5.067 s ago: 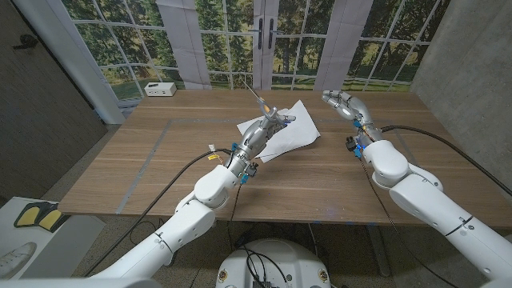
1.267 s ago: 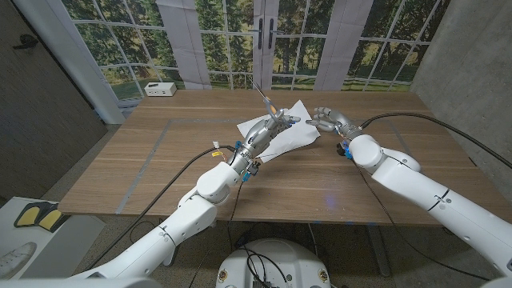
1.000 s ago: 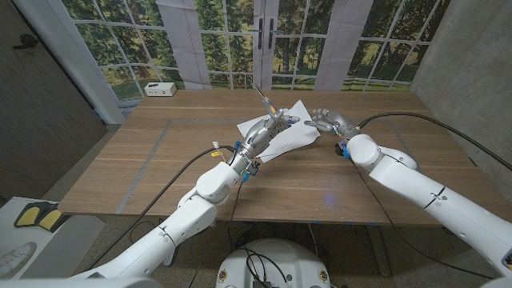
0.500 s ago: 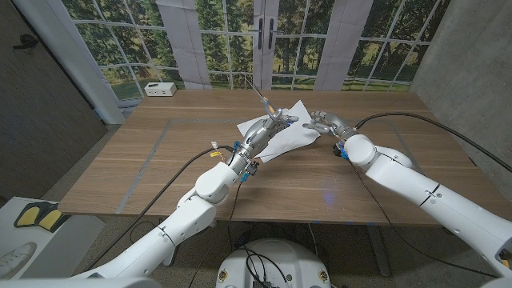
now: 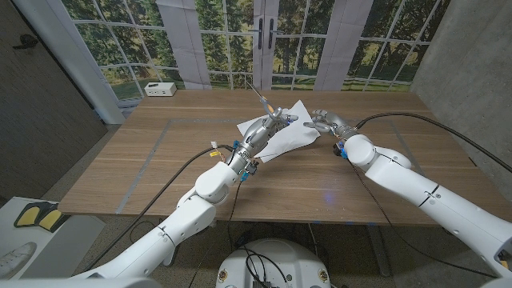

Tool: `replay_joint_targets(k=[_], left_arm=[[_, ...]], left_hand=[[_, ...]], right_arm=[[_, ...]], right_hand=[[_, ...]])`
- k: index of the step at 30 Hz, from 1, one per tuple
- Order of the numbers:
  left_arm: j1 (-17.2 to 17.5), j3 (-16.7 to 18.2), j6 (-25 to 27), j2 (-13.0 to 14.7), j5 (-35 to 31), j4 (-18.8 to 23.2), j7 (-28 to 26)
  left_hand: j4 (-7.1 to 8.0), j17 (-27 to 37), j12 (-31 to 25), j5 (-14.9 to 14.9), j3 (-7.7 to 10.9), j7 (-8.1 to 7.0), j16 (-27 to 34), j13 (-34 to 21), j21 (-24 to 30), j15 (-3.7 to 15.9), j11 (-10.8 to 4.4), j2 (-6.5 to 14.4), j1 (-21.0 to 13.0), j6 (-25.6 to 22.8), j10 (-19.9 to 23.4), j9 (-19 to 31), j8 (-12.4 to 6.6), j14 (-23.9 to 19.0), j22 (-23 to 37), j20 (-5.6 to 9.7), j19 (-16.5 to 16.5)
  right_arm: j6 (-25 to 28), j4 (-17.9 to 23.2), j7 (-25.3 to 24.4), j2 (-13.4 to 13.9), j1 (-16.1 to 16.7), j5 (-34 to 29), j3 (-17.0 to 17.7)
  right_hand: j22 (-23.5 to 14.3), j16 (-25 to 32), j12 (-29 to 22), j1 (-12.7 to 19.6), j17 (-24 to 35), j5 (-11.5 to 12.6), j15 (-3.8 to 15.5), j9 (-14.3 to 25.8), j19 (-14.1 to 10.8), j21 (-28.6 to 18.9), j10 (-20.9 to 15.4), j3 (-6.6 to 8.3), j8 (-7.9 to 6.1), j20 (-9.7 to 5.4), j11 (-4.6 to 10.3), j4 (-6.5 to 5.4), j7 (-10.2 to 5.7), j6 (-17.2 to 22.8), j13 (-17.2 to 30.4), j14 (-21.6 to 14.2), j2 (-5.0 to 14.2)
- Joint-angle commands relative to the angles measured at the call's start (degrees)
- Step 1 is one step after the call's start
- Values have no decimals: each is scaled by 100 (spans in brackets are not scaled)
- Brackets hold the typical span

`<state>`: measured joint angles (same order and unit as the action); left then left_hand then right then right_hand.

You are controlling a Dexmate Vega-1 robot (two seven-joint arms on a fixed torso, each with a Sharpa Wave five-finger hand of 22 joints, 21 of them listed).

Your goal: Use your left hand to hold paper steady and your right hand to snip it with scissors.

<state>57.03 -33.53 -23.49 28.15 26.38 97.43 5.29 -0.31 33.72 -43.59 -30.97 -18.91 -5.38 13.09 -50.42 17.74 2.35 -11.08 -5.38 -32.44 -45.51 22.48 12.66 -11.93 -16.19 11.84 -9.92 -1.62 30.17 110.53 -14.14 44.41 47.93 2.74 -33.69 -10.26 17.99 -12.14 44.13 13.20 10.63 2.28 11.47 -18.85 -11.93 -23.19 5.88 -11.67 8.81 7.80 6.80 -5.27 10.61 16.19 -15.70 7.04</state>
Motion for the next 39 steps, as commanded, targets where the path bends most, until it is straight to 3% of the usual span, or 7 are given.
replay_joint_targets(k=[1,4,12,16,19,23,39], left_arm=[[-57,-6,17,-16,28,-73,42],[-59,-2,13,-20,31,-85,42],[-56,9,9,-16,46,-109,45],[-40,25,-24,-23,50,-125,29],[-41,26,-37,-14,52,-134,49],[-33,29,-56,-19,68,-144,59],[5,46,-88,-19,46,-132,19]], left_hand=[[40,-8,-45,24,1,102,-5,-10,-21,422,-71,39,-33,120,40,14,-1,0,31,-19,-34],[45,-9,-44,27,1,108,-5,-5,-22,419,-66,45,-34,121,42,14,-1,-4,32,-18,-36],[55,-13,-42,35,0,106,-7,0,-25,416,-65,59,-39,99,36,16,-11,-9,32,-21,-38],[60,-15,-42,38,0,103,-10,2,-27,421,-78,67,-43,100,36,16,-10,-7,32,-18,-39],[62,-17,-41,40,1,95,-9,4,-28,419,-82,71,-48,100,33,15,-9,-11,32,-15,-39],[65,-19,-43,44,1,100,-11,8,-30,433,-74,78,-57,96,41,14,-10,-12,32,-16,-41],[73,-28,-51,56,5,84,-16,7,-34,437,-84,105,-93,84,48,12,-12,-18,32,-14,-52]], right_arm=[[11,7,-122,-43,32,7,27],[74,-4,-141,-77,14,8,20],[230,-30,-202,-164,-50,-23,-43],[324,-29,-183,-182,-103,-47,-97],[484,2,-287,-245,-117,-89,-118],[502,15,-249,-220,-154,-125,-177],[557,-60,-364,-331,-152,-42,-160]], right_hand=[[-19,145,38,68,45,41,455,22,-39,-31,146,-8,-31,-19,-6,60,-50,18,40,-306,18],[-16,134,5,90,55,33,686,26,50,12,93,-20,-63,18,-299,83,49,91,8,-266,-26],[-11,318,-28,244,83,39,884,23,63,22,-86,48,-109,-55,-252,141,186,262,-88,-660,26],[-3,622,-1,396,187,41,1026,13,10,11,-112,156,-104,-124,-235,163,225,323,-179,-1241,151],[0,831,-87,492,277,22,1040,4,-80,-6,-466,207,-246,-173,-490,173,505,820,-290,-1643,133],[2,1050,-111,603,393,17,1056,-15,-212,-31,-699,257,-244,-236,-509,193,651,981,-369,-2010,132],[-7,1130,-200,461,723,-13,895,-47,-164,13,-1214,153,-96,-127,-318,58,777,859,-416,-1591,39]])
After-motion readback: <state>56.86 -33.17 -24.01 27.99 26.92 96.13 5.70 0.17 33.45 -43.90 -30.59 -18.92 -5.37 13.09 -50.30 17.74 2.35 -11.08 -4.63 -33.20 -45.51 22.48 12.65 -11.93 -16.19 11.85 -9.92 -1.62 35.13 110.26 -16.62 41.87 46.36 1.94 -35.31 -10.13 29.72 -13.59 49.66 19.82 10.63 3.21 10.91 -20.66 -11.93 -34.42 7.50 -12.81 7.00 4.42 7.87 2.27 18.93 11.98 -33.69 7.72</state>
